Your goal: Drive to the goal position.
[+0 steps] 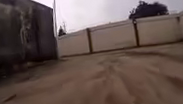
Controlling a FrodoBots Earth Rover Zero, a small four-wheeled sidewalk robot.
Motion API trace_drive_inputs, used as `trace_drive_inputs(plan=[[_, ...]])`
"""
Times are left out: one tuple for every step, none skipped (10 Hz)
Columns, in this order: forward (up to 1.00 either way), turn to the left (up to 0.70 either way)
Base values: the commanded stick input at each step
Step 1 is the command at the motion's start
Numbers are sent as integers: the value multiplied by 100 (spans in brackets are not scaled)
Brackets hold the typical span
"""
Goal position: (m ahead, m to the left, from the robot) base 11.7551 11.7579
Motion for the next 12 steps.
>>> trace_drive_inputs(plan=[[85,5],[85,5],[85,5],[85,5],[85,5],[85,5],[85,5],[85,5],[85,5],[85,5],[85,5],[85,5]])
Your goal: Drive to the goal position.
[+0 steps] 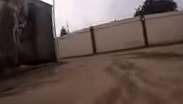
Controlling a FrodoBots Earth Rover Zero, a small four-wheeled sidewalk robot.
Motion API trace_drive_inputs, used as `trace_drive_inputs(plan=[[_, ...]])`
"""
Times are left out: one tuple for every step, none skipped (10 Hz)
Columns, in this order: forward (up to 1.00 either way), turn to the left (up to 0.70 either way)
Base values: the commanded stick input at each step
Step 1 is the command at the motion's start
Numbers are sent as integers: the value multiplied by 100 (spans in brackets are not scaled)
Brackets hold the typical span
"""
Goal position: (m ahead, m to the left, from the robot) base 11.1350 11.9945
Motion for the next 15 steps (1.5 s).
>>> trace_drive_inputs(plan=[[85,5],[85,5],[85,5],[85,5],[85,5],[85,5],[85,5],[85,5],[85,-6],[85,-23],[85,-16],[85,5],[85,5],[85,5],[85,5]])
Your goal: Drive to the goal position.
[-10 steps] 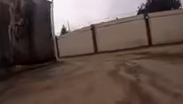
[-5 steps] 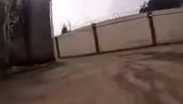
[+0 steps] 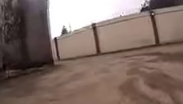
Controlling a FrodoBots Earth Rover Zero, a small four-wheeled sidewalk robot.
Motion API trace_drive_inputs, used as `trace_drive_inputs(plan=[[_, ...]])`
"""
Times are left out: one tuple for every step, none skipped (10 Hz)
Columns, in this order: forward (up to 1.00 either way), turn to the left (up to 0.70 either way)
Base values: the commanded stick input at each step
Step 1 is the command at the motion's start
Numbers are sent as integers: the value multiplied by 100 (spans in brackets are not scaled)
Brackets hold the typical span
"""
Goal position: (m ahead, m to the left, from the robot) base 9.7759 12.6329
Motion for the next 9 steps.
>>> trace_drive_inputs(plan=[[85,5],[85,5],[85,5],[85,5],[85,5],[85,5],[85,5],[85,5],[85,5]])
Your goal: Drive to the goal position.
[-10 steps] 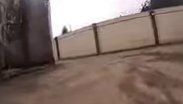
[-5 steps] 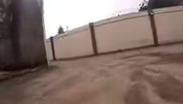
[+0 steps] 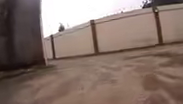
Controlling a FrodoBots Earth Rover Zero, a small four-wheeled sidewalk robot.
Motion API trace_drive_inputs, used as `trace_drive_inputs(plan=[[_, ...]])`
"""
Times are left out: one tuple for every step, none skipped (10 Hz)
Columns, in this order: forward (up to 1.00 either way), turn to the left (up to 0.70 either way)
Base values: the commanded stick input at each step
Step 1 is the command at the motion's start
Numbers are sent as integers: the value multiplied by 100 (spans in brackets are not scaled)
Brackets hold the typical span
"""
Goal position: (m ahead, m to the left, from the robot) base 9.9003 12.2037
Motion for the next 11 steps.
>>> trace_drive_inputs(plan=[[85,5],[85,5],[85,5],[85,5],[85,5],[85,5],[85,5],[85,5],[85,5],[85,5],[85,5]])
